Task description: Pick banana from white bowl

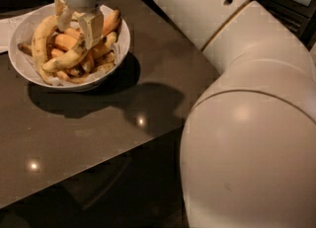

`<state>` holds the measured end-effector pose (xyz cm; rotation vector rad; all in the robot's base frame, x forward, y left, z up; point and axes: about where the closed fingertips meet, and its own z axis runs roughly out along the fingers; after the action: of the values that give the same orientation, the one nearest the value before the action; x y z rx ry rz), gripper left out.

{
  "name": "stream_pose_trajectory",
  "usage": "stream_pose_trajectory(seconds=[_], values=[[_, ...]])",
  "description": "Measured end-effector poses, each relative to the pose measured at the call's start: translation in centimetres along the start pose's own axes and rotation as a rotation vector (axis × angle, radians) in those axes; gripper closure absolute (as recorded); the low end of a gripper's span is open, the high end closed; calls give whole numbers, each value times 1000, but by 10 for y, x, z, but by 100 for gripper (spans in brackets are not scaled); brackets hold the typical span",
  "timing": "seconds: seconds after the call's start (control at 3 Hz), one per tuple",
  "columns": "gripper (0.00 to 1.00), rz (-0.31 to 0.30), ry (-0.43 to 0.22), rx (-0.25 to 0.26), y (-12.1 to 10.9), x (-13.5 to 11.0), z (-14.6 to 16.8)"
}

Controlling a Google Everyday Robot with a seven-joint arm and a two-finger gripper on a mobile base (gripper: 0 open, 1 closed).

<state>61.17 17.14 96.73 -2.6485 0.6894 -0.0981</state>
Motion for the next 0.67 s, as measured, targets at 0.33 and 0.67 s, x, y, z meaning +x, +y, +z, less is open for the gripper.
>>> stream_pose_trajectory(seconds=[0.33,0.67], values=[[48,4,-4,-17,5,3,5],[48,3,-8,-37,9,7,12]])
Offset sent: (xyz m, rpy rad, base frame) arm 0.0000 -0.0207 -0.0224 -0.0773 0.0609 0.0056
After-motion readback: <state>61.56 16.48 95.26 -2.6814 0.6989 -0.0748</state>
